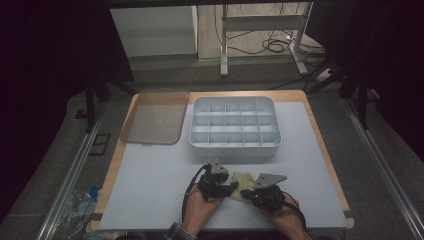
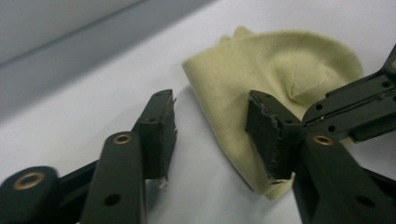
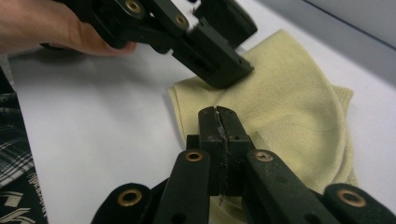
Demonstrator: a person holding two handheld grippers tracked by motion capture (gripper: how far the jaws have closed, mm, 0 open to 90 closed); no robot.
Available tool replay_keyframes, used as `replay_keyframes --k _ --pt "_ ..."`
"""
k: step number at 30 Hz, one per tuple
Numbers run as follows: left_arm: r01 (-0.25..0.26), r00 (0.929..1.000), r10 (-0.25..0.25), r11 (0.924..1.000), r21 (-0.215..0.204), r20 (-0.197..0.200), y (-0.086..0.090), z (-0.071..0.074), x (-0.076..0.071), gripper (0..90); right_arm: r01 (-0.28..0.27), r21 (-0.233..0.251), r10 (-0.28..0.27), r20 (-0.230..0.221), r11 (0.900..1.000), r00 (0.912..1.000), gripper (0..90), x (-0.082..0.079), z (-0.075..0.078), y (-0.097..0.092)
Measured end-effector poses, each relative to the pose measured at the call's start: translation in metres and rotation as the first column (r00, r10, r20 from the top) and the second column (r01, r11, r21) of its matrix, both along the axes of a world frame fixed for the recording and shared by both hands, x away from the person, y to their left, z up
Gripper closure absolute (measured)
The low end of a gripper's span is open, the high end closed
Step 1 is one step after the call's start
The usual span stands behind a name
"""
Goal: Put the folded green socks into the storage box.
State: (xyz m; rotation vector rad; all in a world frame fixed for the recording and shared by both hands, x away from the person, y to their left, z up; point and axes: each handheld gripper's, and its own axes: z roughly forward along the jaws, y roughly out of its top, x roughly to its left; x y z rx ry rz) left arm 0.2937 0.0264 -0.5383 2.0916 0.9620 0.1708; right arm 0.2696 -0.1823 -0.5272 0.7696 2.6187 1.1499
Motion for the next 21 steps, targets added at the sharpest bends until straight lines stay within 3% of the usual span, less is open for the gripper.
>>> replay_keyframes --k 4,6,10,16,21 --pt "0.007 0.9999 -0.007 0.9999 -0.011 -0.015 -0.002 0.0 -0.002 61.6 -0.002 0.006 0.002 0.002 1.0 1.0 89.6 0.0 -0.001 -0.001" --pt "0.007 0.9995 -0.008 0.9996 -0.027 -0.031 -0.003 0.0 -0.003 72.2 -0.003 0.004 0.003 0.006 1.0 1.0 89.5 0.0 -0.001 -0.001" --pt "0.01 0.9983 -0.013 0.9984 -0.055 -0.056 -0.003 -0.001 -0.003 79.3 -0.002 0.004 0.002 0.007 1.0 1.0 89.5 0.0 -0.001 -0.001" --pt "0.01 0.998 -0.015 0.997 -0.076 -0.062 -0.002 -0.001 -0.002 84.7 0.008 0.023 -0.008 -0.016 0.9997 0.9998 89.5 0.004 0.002 -0.004" --pt "0.01 0.9977 -0.015 0.9968 -0.079 -0.066 -0.001 0.002 -0.001 85.0 0.048 0.047 -0.048 0.004 0.9978 0.9988 89.5 0.014 0.01 -0.006"
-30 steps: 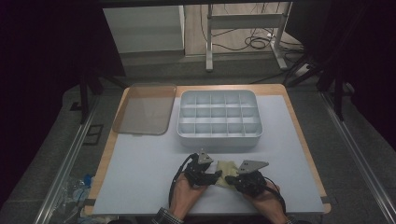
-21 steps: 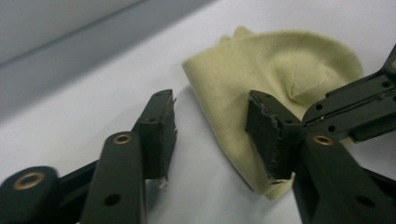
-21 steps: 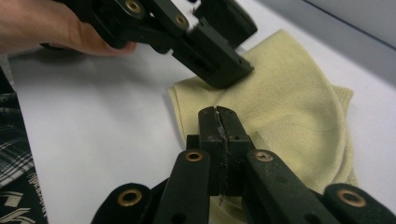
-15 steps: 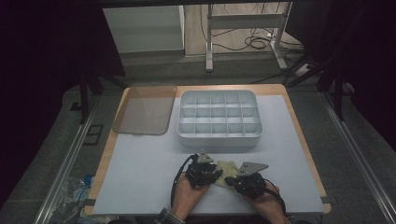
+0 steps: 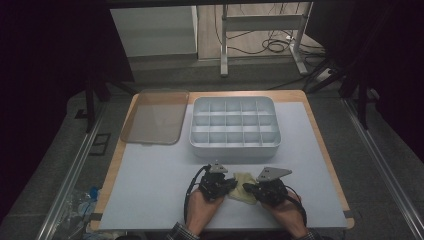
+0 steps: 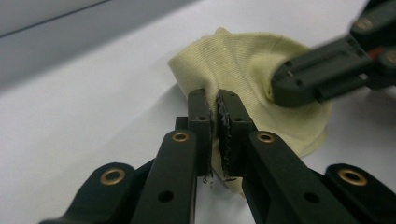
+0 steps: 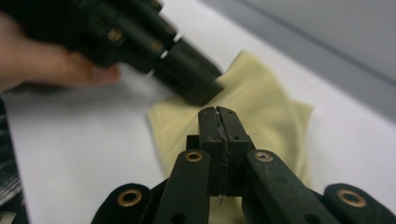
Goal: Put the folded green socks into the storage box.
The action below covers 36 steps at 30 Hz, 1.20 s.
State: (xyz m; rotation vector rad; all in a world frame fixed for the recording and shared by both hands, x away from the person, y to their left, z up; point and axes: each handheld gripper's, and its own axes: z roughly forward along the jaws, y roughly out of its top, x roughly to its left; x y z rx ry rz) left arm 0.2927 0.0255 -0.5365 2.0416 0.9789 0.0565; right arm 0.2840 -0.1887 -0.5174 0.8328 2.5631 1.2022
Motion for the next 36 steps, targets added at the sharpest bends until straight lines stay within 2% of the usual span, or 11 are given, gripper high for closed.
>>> replay_keyframes --k 5,10,15,18,21,24,26,33,36 --pt "0.003 1.0 -0.003 1.0 -0.009 0.003 0.001 0.005 -0.001 84.3 0.012 -0.032 -0.012 -0.001 0.9994 0.9999 89.5 0.01 -0.007 0.007" --pt "0.007 0.9997 -0.008 0.9996 -0.027 -0.023 0.003 0.003 -0.001 80.3 0.019 -0.041 -0.019 0.008 0.999 0.9998 89.6 0.01 -0.01 0.008" --pt "0.015 0.9986 -0.016 0.9997 -0.02 -0.051 0.004 -0.001 -0.005 73.4 0.016 -0.04 -0.015 0.006 0.9991 0.9999 89.7 0.011 -0.011 0.007" --pt "0.016 0.998 -0.018 0.9994 -0.03 -0.061 0.006 -0.003 -0.007 71.5 0.015 -0.037 -0.015 0.008 0.9992 0.9999 89.7 0.011 -0.011 0.006" --pt "0.021 0.9973 -0.023 0.9993 -0.031 -0.07 0.006 -0.003 -0.01 71.7 0.014 -0.038 -0.013 0.01 0.9992 0.9999 89.7 0.011 -0.012 0.006" --pt "0.032 0.9968 -0.035 0.9987 -0.039 -0.071 0.006 -0.001 -0.011 81.7 0.013 -0.034 -0.013 0.007 0.9993 0.9999 89.7 0.012 -0.012 0.005" --pt "0.037 0.9971 -0.04 0.9982 -0.048 -0.064 0.005 0.002 -0.011 83.1 0.013 -0.03 -0.013 0.004 0.9995 0.9999 89.7 0.012 -0.012 0.005" --pt "0.052 0.9961 -0.06 0.9931 -0.105 -0.066 0.002 0.007 -0.01 81.8 0.015 -0.024 -0.015 -0.001 0.9996 0.9999 89.7 0.013 -0.012 0.004" --pt "0.064 0.995 -0.072 0.9913 -0.115 -0.069 0.002 0.008 -0.01 79.9 0.014 -0.016 -0.014 -0.013 0.9998 0.9998 89.6 0.014 -0.012 0.003"
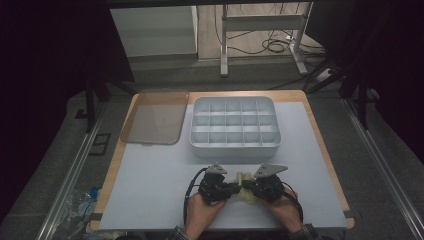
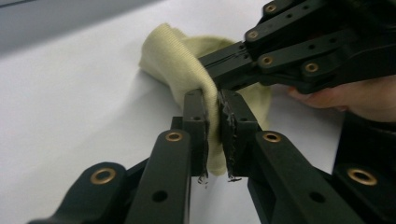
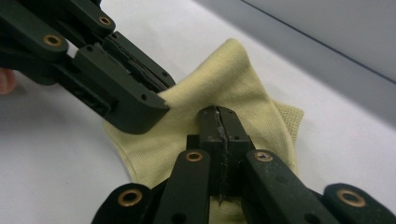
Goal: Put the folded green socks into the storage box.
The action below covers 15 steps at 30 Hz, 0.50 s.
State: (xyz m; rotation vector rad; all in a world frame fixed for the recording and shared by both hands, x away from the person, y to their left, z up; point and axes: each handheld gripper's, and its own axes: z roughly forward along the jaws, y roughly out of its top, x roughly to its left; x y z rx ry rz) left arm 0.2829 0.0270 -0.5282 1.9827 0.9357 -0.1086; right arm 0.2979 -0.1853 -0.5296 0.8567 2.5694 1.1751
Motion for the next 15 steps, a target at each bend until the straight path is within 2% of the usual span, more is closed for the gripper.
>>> replay_keyframes --k 4,9,15 --pt "-0.004 1.0 0.004 1.0 0.006 0.003 -0.0012 0.0016 0.0002 80.1 0.005 0.005 -0.005 -0.011 1.0 0.9999 88.8 0.0008 0.002 -0.0009" --pt "-0.002 0.9999 0.002 0.9999 0.011 0.013 -0.002 0.0054 -0.0006 81.6 0.02 0.009 -0.02 0.0 0.9998 0.9998 87.3 0.0025 0.0086 -0.006" --pt "0.003 0.9997 -0.003 0.9999 0.015 0.025 -0.0048 0.0082 -0.0021 83.8 0.031 -0.023 -0.031 0.012 0.9993 0.9995 88.7 0.0028 0.0064 -0.005"
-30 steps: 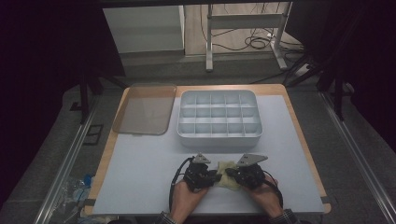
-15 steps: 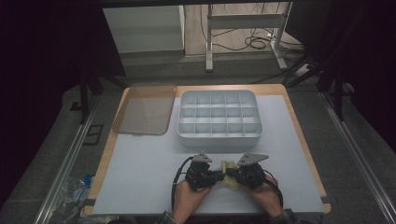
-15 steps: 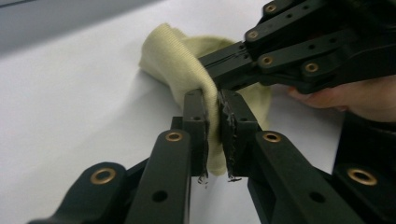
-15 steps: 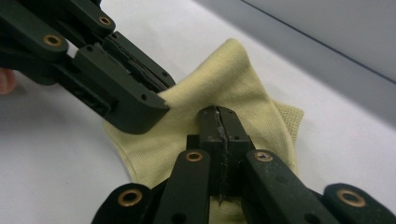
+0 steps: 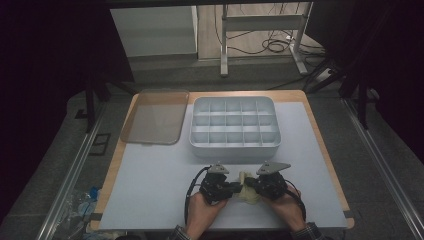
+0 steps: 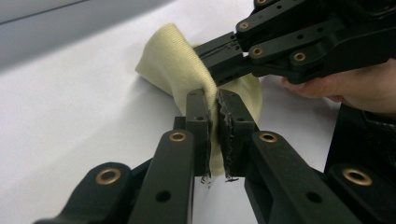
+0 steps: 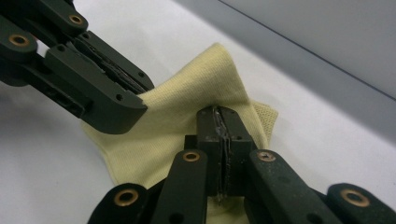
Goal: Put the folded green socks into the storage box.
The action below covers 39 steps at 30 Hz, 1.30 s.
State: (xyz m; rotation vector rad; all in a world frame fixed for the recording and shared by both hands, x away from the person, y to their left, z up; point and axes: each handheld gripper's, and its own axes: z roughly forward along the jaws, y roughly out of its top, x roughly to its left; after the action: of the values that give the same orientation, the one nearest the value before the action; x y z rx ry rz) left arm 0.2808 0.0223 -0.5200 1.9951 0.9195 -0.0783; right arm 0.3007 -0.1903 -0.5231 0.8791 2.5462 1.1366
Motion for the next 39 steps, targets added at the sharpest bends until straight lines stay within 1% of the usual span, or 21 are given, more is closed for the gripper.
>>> replay_keyframes --k 1,3,6,7,9,10,13,15,18,22,25,27,31,34,39 --pt "0.001 1.0 -0.001 1.0 0.001 0.001 0.0 0.0 0.0 83.8 0.0 -0.008 0.0 0.006 1.0 1.0 89.3 0.0 -0.001 0.001" --pt "0.001 1.0 -0.001 1.0 0.001 0.003 -0.001 0.0 0.0 83.8 -0.001 -0.009 0.001 0.009 1.0 1.0 89.4 0.0 -0.003 0.002" --pt "0.006 1.0 -0.006 1.0 0.004 0.002 -0.002 0.001 0.0 83.5 -0.002 -0.001 0.002 -0.007 1.0 1.0 89.1 0.001 -0.002 0.001" --pt "0.007 1.0 -0.007 1.0 0.004 0.003 -0.002 0.001 0.0 83.3 -0.002 0.002 0.002 -0.008 1.0 1.0 88.0 0.001 0.0 0.0" --pt "0.005 1.0 -0.005 0.9999 0.012 0.003 -0.003 0.003 0.0 83.1 0.005 0.011 -0.005 -0.003 0.9999 1.0 81.1 0.001 0.005 -0.003" --pt "0.007 1.0 -0.007 0.9999 0.015 0.005 -0.003 0.003 0.0 83.0 0.012 0.015 -0.012 0.004 0.9998 0.9999 79.8 0.0 0.008 -0.005" --pt "0.007 0.9999 -0.007 0.9998 0.018 0.007 -0.005 0.003 0.0 82.6 0.029 0.013 -0.029 0.028 0.9995 0.9992 78.0 0.0 0.017 -0.012" --pt "0.009 0.9999 -0.009 0.9998 0.019 0.009 -0.006 0.004 0.0 82.2 0.042 0.01 -0.042 0.033 0.9991 0.9986 75.8 0.0 0.021 -0.018" --pt "0.014 0.9999 -0.014 0.9997 0.021 0.01 -0.007 0.005 0.0 81.9 0.053 -0.001 -0.053 0.033 0.9986 0.998 74.6 -0.002 0.023 -0.024" --pt "0.019 0.9998 -0.02 0.9996 0.022 0.01 -0.009 0.006 0.0 80.6 0.074 -0.003 -0.074 0.025 0.9972 0.9969 74.1 -0.004 0.019 -0.033" --pt "0.027 0.9996 -0.027 0.9995 0.017 0.01 -0.011 0.007 0.0 79.7 0.084 0.007 -0.084 0.006 0.9964 0.9964 76.1 -0.003 0.014 -0.038" --pt "0.032 0.9994 -0.032 0.9994 0.01 0.009 -0.012 0.008 0.0 78.7 0.083 0.006 -0.083 -0.003 0.9965 0.9965 79.0 -0.003 0.011 -0.038" --pt "0.05 0.9987 -0.051 0.9987 0.01 0.01 -0.017 0.01 -0.001 77.0 0.078 0.017 -0.078 -0.015 0.9968 0.9968 82.7 -0.001 0.006 -0.039" --pt "0.063 0.998 -0.063 0.998 0.001 0.008 -0.021 0.01 -0.001 75.3 0.078 0.02 -0.078 -0.019 0.9968 0.9968 83.7 -0.001 0.005 -0.039" --pt "0.087 0.9962 -0.087 0.9962 -0.002 -0.001 -0.03 0.008 -0.002 73.6 0.08 0.028 -0.08 -0.024 0.9964 0.9965 83.7 0.001 0.005 -0.039"
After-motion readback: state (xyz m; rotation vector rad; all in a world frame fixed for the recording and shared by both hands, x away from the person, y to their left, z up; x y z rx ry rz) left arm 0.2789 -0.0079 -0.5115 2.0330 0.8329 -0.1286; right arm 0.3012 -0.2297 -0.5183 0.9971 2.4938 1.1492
